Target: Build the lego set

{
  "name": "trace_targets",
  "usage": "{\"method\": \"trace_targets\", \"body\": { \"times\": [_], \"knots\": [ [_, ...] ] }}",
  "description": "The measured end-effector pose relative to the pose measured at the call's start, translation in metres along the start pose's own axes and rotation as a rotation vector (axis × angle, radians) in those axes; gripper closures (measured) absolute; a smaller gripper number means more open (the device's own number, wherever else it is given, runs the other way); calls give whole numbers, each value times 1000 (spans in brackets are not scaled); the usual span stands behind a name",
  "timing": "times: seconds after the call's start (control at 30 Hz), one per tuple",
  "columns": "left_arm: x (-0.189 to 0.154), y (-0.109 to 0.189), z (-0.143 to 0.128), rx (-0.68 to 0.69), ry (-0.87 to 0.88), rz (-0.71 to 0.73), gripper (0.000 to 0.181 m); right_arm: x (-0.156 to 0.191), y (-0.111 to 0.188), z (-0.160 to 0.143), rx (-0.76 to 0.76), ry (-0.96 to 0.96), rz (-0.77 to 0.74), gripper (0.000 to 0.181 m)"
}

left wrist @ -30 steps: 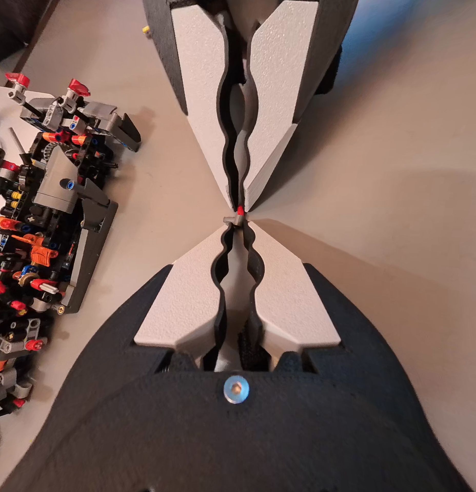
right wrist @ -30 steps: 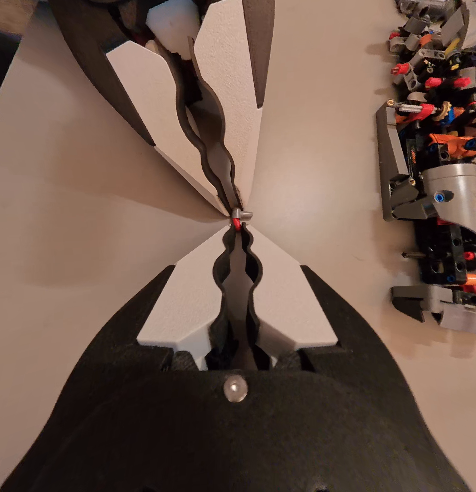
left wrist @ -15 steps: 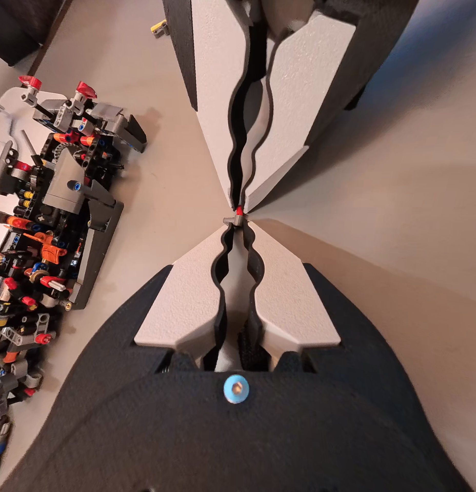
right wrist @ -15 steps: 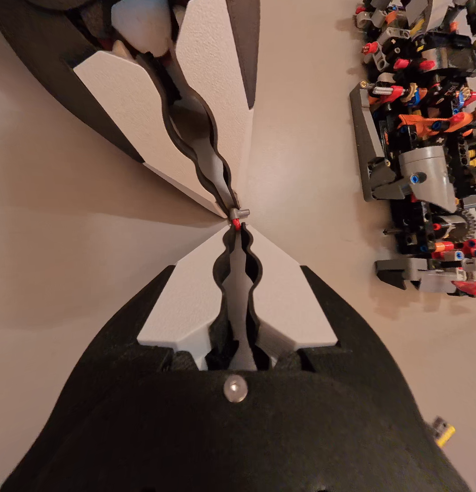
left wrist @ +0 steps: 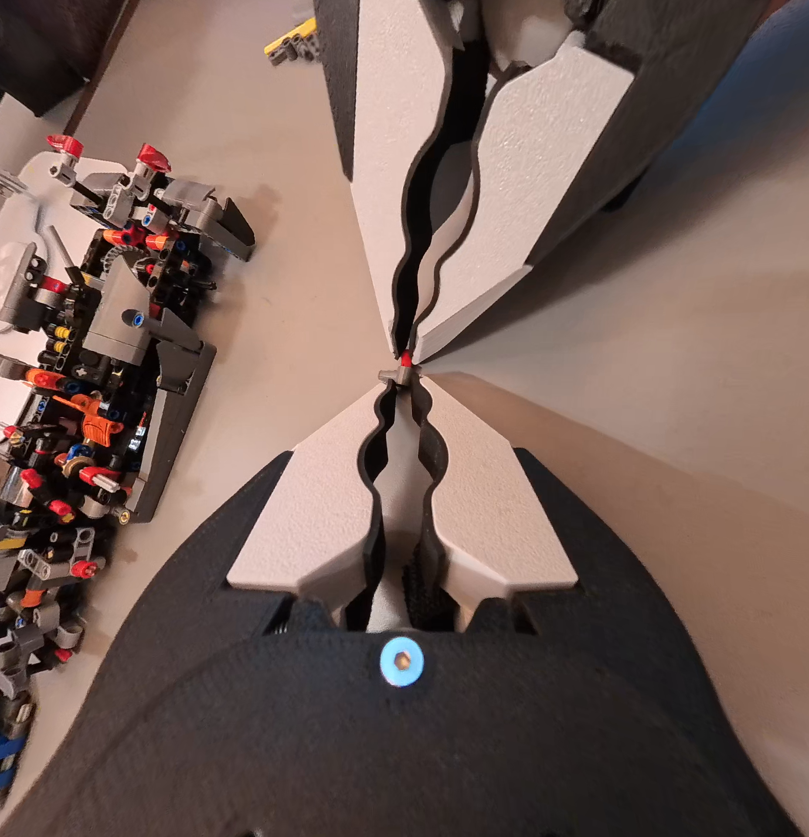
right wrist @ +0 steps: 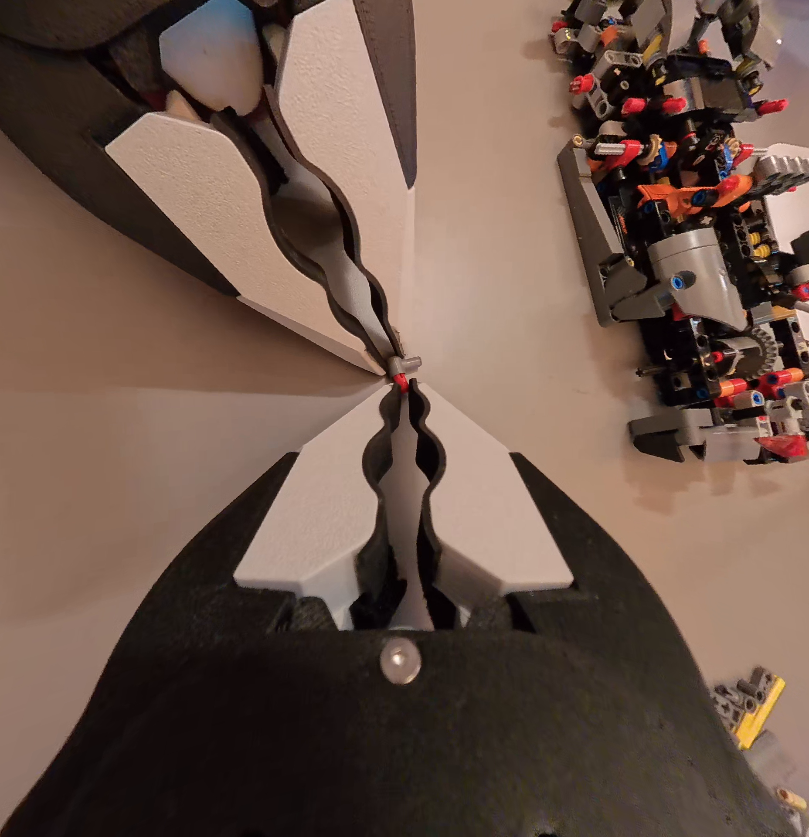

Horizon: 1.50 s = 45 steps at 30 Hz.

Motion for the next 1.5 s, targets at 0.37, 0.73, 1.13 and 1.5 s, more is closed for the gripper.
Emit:
{"method": "trace_targets", "body": {
  "times": [0.37, 0.73, 1.13, 1.5],
  "knots": [
    [1, -1, 0, -3, -1, 10, 176, 4, -1, 2, 3, 19, -85, 180],
    [4, -1, 0, -20, 10, -18, 176, -6, -4, -1, -87, -96, 119, 178],
    [-1, -4, 7, -10, 99, 14, 168, 3, 5, -6, 23, -261, 44, 166],
    [-4, 7, -4, -34, 139, -98, 169, 8, 11, -1, -14, -259, 90, 164]
  ]
}}
Point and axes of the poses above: each gripper's, where its closed fingertips meet, y back along the fingers, z out of its top, x = y × z across the jaws, the point moved 5 cm from there along y, back along the fingers, and after that the axes turned 9 degrees about -z, right-handed, at the moved point
